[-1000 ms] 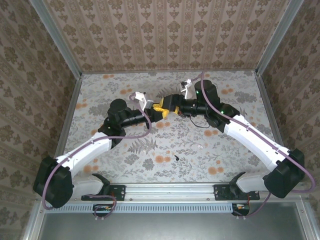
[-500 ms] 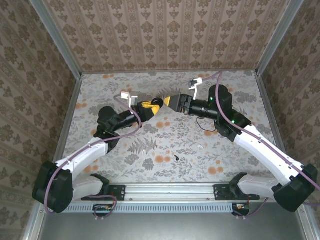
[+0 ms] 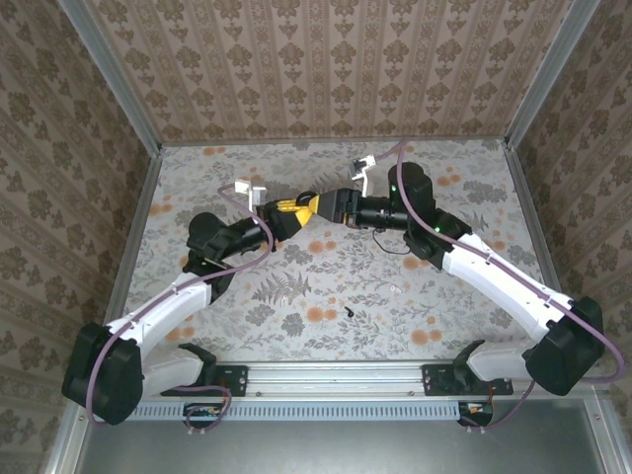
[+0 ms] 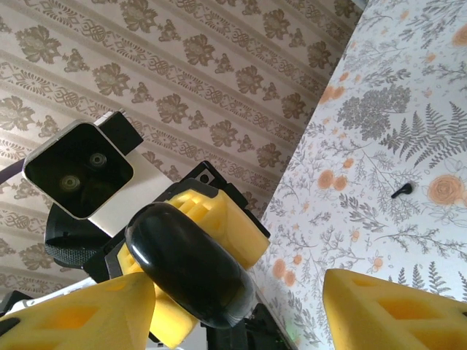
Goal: Insert wireless bluetooth earbuds into charging case
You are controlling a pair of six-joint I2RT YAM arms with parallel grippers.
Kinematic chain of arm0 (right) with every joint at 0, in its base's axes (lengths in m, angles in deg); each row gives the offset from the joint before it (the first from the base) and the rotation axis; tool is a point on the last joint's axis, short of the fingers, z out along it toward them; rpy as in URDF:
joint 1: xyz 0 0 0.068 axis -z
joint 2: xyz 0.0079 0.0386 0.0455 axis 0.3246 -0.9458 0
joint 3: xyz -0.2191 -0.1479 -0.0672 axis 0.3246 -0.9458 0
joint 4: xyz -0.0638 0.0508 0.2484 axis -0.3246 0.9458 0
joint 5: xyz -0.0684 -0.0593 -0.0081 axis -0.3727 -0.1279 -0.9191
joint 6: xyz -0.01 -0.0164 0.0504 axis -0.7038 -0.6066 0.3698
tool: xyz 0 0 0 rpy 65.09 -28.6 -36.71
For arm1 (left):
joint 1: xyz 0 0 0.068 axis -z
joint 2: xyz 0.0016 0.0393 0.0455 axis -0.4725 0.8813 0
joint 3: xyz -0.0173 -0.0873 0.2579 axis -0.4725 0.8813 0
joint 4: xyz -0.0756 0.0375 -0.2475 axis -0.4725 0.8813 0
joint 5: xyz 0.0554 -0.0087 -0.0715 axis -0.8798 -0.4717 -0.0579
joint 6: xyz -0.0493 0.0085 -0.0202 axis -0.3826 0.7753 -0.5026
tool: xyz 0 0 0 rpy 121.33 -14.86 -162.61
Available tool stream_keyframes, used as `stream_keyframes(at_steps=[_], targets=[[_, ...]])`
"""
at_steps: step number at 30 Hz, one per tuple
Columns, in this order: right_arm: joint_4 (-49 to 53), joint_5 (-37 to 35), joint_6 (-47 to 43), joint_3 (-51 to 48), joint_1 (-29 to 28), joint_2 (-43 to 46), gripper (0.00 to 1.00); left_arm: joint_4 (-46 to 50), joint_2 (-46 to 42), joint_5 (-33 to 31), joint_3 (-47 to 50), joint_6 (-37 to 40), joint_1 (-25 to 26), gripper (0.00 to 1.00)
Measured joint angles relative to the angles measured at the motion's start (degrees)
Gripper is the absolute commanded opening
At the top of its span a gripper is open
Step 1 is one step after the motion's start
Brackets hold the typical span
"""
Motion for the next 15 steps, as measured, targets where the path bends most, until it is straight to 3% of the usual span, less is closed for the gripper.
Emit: stream_keyframes(at_steps=[15], targets=[[-1.0, 0.3, 2.8, 1.3, 3.1, -2.4, 0.59, 0.8, -0.2, 1.5, 0.0, 0.4, 0.0, 0.00]])
